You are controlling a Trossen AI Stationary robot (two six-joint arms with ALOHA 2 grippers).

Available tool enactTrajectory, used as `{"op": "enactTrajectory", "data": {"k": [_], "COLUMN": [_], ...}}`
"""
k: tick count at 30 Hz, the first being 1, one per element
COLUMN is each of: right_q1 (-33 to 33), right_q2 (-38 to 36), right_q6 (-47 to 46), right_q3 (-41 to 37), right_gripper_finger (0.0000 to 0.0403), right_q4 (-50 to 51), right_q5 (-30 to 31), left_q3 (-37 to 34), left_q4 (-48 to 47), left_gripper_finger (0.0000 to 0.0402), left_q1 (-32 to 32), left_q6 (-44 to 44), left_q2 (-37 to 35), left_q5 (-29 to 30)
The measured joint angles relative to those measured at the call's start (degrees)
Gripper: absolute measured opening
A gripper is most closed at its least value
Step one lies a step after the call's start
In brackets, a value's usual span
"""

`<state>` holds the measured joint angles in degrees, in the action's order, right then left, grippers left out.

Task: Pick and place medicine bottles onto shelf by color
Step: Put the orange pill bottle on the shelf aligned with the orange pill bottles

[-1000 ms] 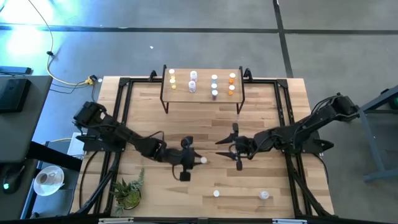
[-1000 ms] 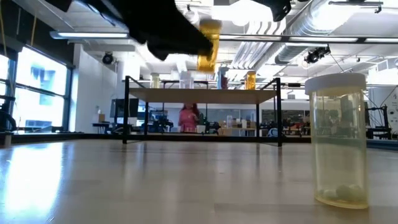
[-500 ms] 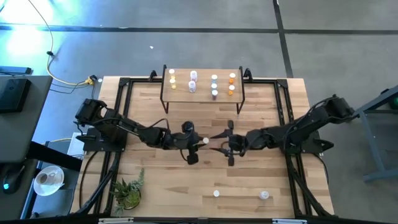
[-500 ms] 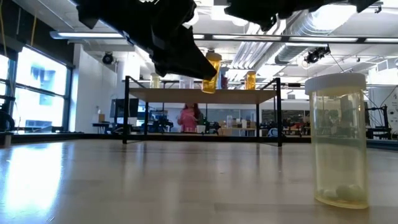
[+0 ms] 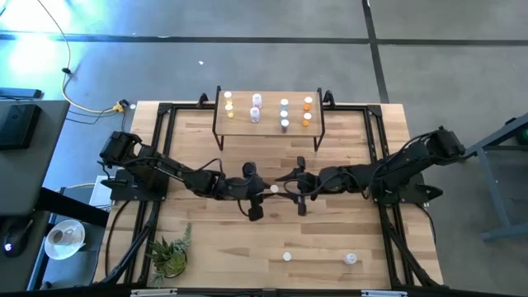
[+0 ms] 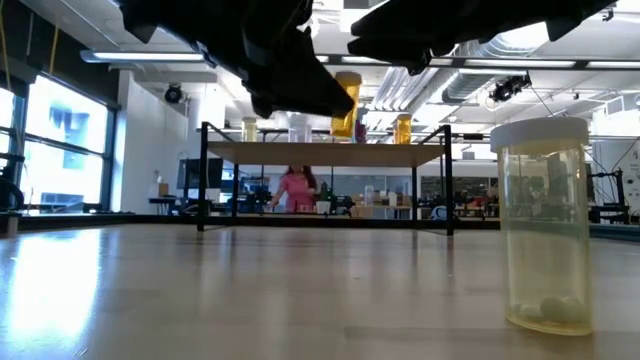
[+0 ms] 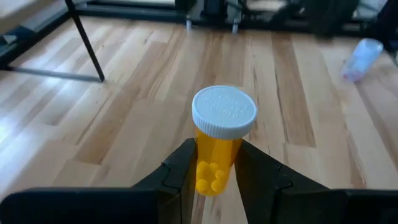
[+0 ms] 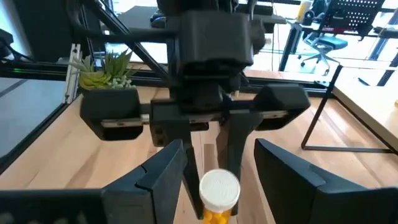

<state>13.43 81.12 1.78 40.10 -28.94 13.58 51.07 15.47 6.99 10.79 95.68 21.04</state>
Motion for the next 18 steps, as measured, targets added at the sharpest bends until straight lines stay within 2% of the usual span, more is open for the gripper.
{"op": "enactTrajectory", "data": {"k": [8,18], "right_q1": [-0.02,-0.02], "right_q2": [0.0,-0.02], "right_q6": [-0.33,-0.46], "right_q3": [0.0,0.0], "right_gripper_finger": [0.0189,0.0189], "right_q4": [0.41,0.45], "right_q5": [-0.04,-0.22], "left_q3": [0.0,0.0], "left_q4": [5.59,8.8], "left_gripper_finger": [0.0088,0.0088], "left_q1": [0.29,0.15], "left_q6": [-3.37,-3.52], "left_q2": [0.0,0.0], "left_q5": [-0.53,-1.07]}}
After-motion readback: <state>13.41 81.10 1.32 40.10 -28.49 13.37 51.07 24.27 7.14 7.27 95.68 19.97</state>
